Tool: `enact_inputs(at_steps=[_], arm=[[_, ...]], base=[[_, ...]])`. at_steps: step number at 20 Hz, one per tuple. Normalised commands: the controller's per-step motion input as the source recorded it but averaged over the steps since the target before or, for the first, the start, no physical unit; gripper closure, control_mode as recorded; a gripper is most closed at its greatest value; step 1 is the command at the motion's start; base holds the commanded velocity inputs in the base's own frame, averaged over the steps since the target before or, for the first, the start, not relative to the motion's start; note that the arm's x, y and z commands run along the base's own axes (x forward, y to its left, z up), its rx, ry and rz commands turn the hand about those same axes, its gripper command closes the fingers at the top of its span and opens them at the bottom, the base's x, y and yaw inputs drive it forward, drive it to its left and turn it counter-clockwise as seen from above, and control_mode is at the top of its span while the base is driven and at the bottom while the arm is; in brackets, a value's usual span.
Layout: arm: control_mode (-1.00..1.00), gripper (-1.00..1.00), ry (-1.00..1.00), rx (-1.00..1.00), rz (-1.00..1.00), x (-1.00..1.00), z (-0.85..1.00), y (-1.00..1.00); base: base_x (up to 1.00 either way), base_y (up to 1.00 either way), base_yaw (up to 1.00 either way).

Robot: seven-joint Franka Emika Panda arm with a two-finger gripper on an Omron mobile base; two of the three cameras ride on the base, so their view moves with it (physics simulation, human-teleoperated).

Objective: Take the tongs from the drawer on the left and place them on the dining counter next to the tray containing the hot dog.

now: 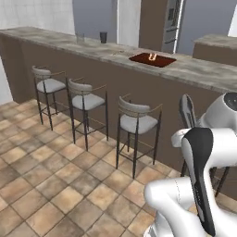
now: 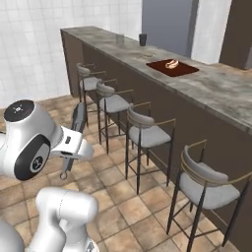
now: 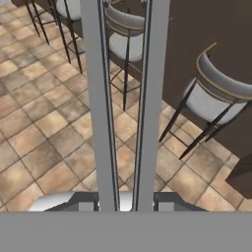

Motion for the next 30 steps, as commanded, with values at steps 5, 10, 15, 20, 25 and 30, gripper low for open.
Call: enact_inputs(at_steps=[5,10,15,20,25,30], arm=[[1.0,1.0,0.0,0.0,0.0,0.0,0.0,0.0],[1.0,1.0,0.0,0.0,0.0,0.0,0.0,0.0],[1.0,1.0,0.0,0.0,0.0,0.0,0.0,0.0],[1.0,1.0,0.0,0.0,0.0,0.0,0.0,0.0],[1.0,1.0,0.0,0.0,0.0,0.0,0.0,0.0],[1.0,1.0,0.0,0.0,0.0,0.0,0.0,0.0]], base=[[0.45,0.44,-0.42],[0.43,0.43,-0.39],[0.4,0.37,-0.39],[0.35,0.31,-0.4],[0.35,0.33,-0.39],[0.43,0.37,-0.31]])
